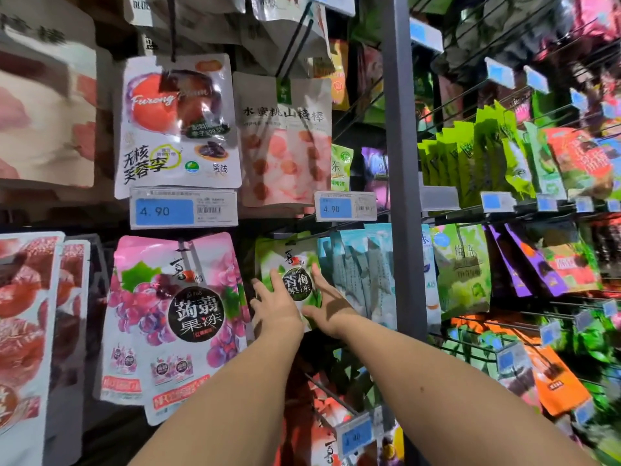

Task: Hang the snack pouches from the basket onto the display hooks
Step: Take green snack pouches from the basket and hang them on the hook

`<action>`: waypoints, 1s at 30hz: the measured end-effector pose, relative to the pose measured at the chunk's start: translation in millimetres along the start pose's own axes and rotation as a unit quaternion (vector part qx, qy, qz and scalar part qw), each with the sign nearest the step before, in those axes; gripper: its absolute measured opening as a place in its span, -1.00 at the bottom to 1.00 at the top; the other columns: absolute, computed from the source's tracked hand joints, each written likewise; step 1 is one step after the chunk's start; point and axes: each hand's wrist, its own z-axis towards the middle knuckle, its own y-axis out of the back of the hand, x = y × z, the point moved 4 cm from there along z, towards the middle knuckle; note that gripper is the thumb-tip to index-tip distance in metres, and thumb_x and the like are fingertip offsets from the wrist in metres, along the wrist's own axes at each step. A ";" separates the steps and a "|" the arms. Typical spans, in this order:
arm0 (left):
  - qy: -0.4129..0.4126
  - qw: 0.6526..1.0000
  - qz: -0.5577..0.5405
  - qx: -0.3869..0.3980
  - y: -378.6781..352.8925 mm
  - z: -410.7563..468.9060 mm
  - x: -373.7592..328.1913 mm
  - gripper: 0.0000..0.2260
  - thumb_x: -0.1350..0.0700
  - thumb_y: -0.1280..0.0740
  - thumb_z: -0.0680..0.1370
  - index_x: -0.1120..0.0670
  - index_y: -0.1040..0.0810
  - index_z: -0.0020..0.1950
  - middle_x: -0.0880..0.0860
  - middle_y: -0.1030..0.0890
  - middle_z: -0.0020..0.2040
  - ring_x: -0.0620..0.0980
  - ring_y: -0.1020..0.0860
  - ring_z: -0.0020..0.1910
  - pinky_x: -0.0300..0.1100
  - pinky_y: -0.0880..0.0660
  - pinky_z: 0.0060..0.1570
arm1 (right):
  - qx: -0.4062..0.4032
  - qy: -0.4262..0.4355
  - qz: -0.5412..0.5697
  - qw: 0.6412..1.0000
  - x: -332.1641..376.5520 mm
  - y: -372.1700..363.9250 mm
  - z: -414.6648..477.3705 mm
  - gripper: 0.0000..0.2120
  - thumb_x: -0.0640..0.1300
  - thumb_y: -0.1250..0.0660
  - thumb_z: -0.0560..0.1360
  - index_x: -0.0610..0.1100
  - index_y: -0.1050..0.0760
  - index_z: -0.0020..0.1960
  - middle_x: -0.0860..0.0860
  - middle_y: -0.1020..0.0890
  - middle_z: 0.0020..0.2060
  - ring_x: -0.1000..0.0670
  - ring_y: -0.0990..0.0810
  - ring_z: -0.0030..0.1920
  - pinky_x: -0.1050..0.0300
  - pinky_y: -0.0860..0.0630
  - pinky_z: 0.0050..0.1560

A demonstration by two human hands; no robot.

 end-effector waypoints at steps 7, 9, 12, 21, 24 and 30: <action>-0.012 0.998 0.067 -0.005 7.9 -11.7 -4.0 -0.02 0.37 -0.40 0.45 0.01 0.16 0.64 0.23 0.26 0.61 0.27 0.07 0.60 0.14 -0.30 0.47 | 0.004 -0.025 -0.033 0.999 1.3 10.0 -9.3 -0.11 -0.09 -0.39 0.60 0.16 0.18 0.66 0.10 -0.15 0.62 -0.06 -0.19 0.60 0.10 -0.14 0.54; -0.039 0.994 0.100 -0.016 15.8 -23.3 -8.0 -0.11 0.33 -0.37 0.48 0.05 0.08 0.65 0.25 0.25 0.61 0.26 0.17 0.61 0.09 -0.25 0.51 | -0.004 -0.034 -0.035 0.999 5.6 14.5 -20.2 -0.13 -0.12 -0.40 0.59 0.13 0.10 0.66 0.10 -0.19 0.61 -0.08 -0.22 0.59 0.08 -0.18 0.55; -0.110 0.989 0.100 -0.026 33.3 -52.2 -19.5 -0.46 0.26 -0.36 0.53 0.13 -0.31 0.49 0.23 -0.05 0.60 0.22 -0.05 0.59 0.03 -0.31 0.47 | -0.016 -0.047 -0.036 0.998 14.8 27.4 -50.4 -0.37 -0.20 -0.39 0.55 0.00 -0.27 0.57 0.02 -0.49 0.39 -0.08 -0.47 0.39 0.14 -0.40 0.36; -0.164 0.981 0.041 0.093 71.8 -166.2 -21.7 -0.93 0.20 -0.27 0.54 0.14 -0.49 0.01 0.14 -0.57 0.02 0.17 -0.57 -0.02 -0.02 -0.54 -0.07 | 0.011 -0.099 -0.062 0.993 31.3 67.5 -188.1 -0.57 -0.34 -0.35 0.49 -0.23 -0.56 0.35 -0.03 -0.61 -0.17 -0.05 -0.57 -0.14 -0.02 -0.58 -0.05; -0.183 0.974 0.025 0.131 71.8 -209.8 -21.5 -0.83 0.10 -0.28 0.51 0.13 -0.58 0.03 0.13 -0.65 0.02 0.18 -0.62 -0.01 -0.03 -0.59 -0.03 | 0.007 -0.115 -0.062 0.991 36.6 78.4 -245.5 -0.60 -0.33 -0.36 0.54 -0.27 -0.52 0.38 -0.07 -0.65 -0.01 0.09 -0.56 -0.20 0.26 -0.48 -0.13; -0.215 0.955 0.006 0.203 63.3 -307.3 -13.7 -0.90 0.12 -0.31 0.48 0.15 -0.54 -0.09 0.19 -0.66 0.01 0.22 -0.63 0.00 -0.08 -0.49 -0.16 | -0.007 -0.179 -0.045 0.983 32.6 91.4 -360.4 -0.72 -0.34 -0.35 0.55 -0.27 -0.59 0.25 -0.12 -0.60 -0.09 0.02 -0.54 -0.26 0.21 -0.55 -0.19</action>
